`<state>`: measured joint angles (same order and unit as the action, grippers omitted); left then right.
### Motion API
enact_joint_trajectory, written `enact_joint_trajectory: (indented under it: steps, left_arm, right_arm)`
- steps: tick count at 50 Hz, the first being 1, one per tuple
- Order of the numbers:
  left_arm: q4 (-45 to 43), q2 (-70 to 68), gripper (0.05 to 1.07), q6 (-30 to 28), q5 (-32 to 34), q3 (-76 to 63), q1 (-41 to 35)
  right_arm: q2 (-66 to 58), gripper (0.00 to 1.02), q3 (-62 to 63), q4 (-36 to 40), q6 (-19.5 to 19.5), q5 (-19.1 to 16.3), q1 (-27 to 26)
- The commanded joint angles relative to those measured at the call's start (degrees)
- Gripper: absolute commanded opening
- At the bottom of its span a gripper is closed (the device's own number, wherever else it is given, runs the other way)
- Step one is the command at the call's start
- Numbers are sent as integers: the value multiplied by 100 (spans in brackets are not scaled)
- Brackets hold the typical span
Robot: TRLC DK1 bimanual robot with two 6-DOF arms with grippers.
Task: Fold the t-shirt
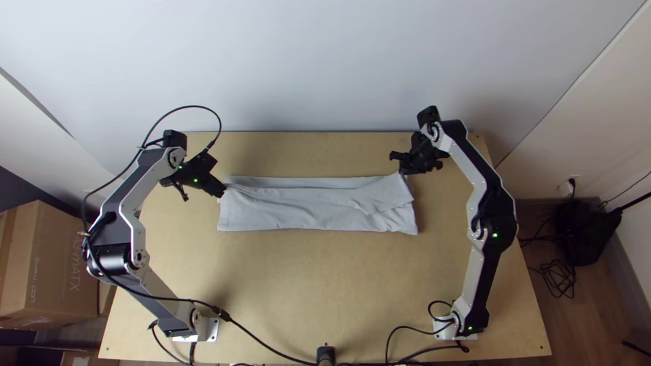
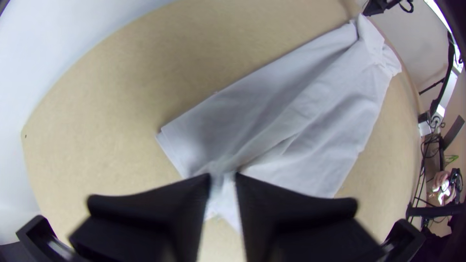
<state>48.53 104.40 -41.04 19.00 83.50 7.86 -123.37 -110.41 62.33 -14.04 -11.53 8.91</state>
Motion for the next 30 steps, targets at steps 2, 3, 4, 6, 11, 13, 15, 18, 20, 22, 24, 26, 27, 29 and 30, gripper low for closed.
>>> enact_joint_trajectory:
  steps: [2, 3, 4, 6, 11, 13, 15, 18, 20, 22, 24, 26, 27, 29, 30]
  left_arm:
    - [-353, 81, 99, 509, -11, 175, -12]
    - [-424, 63, 100, 588, -2, 184, 14]
    - [-485, 45, 101, 693, -2, 201, 58]
    - [-512, 19, 101, 887, 95, 254, 163]
    - [-468, -60, 101, 1230, 534, 333, 541]
    - [-450, -122, 101, 1326, 701, 307, 691]
    - [-388, -157, 101, 1388, 912, 272, 840]
    - [-292, -201, 101, 1432, 1176, 201, 1051]
    - [-283, -218, 101, 1528, 1325, 157, 1183]
    - [-239, -227, 101, 1590, 1580, 96, 1332]
    - [-195, -201, 101, 1669, 1773, 61, 1455]
    - [-186, -166, 101, 1731, 1949, -18, 1552]
    - [-195, -139, 101, 1731, 2055, -89, 1614]
    - [-230, -69, 101, 1739, 2178, -185, 1693]
    - [-239, -25, 101, 1739, 2248, -229, 1737]
  right_arm:
    - [-38, 99, -235, -458, -696, -42, -170]
    - [32, 99, -227, -546, -819, -42, -196]
    - [103, 99, -200, -625, -916, -42, -214]
    - [340, 99, -68, -862, -1074, -51, -267]
    - [1052, 99, 371, -1196, -1276, -121, -372]
    - [1333, 99, 564, -1311, -1320, -165, -416]
    - [1588, 99, 740, -1337, -1320, -209, -478]
    - [1966, 98, 1030, -1434, -1347, -420, -574]
    - [2151, 98, 1145, -1442, -1628, -869, -697]
    - [2265, 98, 1215, -1442, -1839, -1466, -856]
    - [2379, 98, 1268, -1442, -2050, -1818, -961]
    - [2502, 98, 1303, -1442, -2199, -2178, -1040]
    - [2573, 98, 1303, -1442, -2252, -2424, -1093]
    - [2713, 98, 1294, -1451, -2375, -2916, -1163]
    - [2766, 98, 1285, -1478, -2489, -3092, -1189]
